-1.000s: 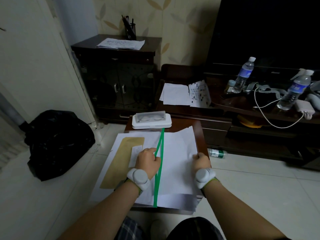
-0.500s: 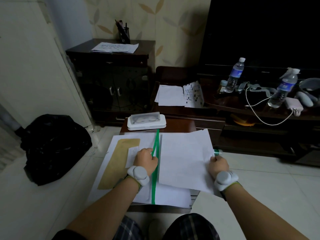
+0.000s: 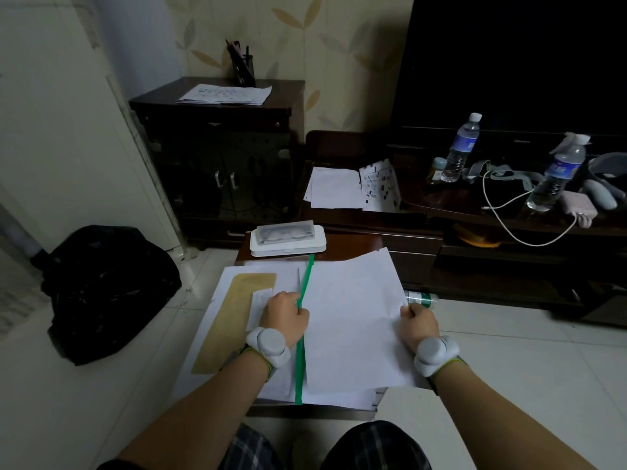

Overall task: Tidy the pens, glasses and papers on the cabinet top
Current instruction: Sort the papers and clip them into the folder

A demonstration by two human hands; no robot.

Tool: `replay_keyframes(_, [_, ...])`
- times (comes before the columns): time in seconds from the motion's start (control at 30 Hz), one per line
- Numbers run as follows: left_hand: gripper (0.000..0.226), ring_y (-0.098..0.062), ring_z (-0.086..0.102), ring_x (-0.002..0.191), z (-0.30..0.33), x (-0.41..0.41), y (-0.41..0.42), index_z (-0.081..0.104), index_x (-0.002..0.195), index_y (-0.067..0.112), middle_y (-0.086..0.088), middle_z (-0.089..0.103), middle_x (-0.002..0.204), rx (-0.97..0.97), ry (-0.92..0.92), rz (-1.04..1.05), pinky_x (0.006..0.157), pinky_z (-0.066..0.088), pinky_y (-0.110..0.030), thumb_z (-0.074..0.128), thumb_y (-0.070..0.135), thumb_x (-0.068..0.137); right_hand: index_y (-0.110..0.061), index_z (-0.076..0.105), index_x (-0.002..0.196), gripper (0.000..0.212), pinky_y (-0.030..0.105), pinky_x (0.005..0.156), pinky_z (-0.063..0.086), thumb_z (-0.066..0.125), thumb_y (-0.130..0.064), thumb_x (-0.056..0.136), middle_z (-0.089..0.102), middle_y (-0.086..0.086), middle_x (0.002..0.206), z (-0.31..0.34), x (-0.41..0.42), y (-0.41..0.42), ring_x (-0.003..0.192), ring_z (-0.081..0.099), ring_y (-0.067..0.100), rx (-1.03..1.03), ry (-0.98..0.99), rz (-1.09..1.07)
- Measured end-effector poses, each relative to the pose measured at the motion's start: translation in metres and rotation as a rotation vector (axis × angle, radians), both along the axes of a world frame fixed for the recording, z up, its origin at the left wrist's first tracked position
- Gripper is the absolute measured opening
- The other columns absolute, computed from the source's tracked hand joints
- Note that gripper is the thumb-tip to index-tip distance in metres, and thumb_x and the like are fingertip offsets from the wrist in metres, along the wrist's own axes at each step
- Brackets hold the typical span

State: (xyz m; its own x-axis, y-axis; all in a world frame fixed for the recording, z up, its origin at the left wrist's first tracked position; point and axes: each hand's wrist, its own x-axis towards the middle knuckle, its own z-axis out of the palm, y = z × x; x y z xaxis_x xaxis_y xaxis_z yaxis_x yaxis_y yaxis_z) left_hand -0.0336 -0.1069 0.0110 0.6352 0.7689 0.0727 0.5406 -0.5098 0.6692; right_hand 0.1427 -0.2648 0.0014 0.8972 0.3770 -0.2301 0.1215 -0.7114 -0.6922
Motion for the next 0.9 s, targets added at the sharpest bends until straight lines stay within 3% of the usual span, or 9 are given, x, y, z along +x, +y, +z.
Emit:
replay_keyframes(0.23, [0.041, -0.019, 0.033, 0.056, -0.004, -0.002, 0.005, 0.021, 0.050, 0.015, 0.000, 0.027, 0.050, 0.001, -0.008, -0.023, 0.058, 0.030, -0.027, 0.049, -0.001, 0.076, 0.005, 0.058, 0.102, 0.027, 0.027, 0.071, 0.030, 0.039, -0.014, 0.099, 0.062, 0.027, 0.106, -0.003, -0.006, 0.011, 0.100, 0.056, 0.041, 0.033, -0.018, -0.010])
replay_keyframes(0.43, [0.041, -0.020, 0.038, 0.060, 0.001, -0.005, 0.007, 0.027, 0.050, 0.015, 0.004, 0.029, 0.051, 0.030, -0.007, -0.030, 0.059, 0.037, -0.028, 0.051, 0.000, 0.079, -0.002, 0.052, 0.086, 0.024, 0.028, 0.071, 0.031, 0.038, -0.017, 0.100, 0.061, 0.028, 0.103, -0.003, -0.003, 0.013, 0.090, 0.055, 0.037, 0.059, -0.048, -0.016])
replay_keyframes(0.5, [0.041, -0.020, 0.037, 0.060, 0.003, -0.007, 0.007, 0.026, 0.049, 0.015, 0.004, 0.028, 0.050, 0.041, -0.002, -0.028, 0.058, 0.038, -0.030, 0.051, 0.000, 0.078, 0.000, 0.054, 0.090, 0.026, 0.031, 0.073, 0.035, 0.038, -0.018, 0.100, 0.061, 0.028, 0.105, -0.001, -0.003, 0.015, 0.091, 0.054, 0.037, 0.066, -0.042, -0.018])
replay_keyframes(0.6, [0.043, -0.019, 0.031, 0.057, 0.002, -0.007, 0.008, 0.020, 0.049, 0.016, 0.001, 0.024, 0.050, 0.048, -0.018, -0.027, 0.057, 0.026, -0.026, 0.049, -0.002, 0.075, 0.006, 0.057, 0.105, 0.029, 0.034, 0.080, 0.039, 0.039, -0.016, 0.100, 0.061, 0.027, 0.110, -0.001, -0.006, 0.017, 0.102, 0.055, 0.041, 0.070, -0.027, -0.029])
replay_keyframes(0.9, [0.040, -0.018, 0.032, 0.056, -0.004, -0.006, 0.009, 0.022, 0.049, 0.016, 0.000, 0.027, 0.053, 0.039, -0.035, -0.041, 0.057, 0.027, -0.026, 0.049, -0.001, 0.075, 0.003, 0.059, 0.105, 0.029, 0.029, 0.072, 0.032, 0.039, -0.017, 0.100, 0.061, 0.028, 0.108, -0.008, -0.015, 0.020, 0.101, 0.055, 0.041, 0.100, -0.020, -0.039])
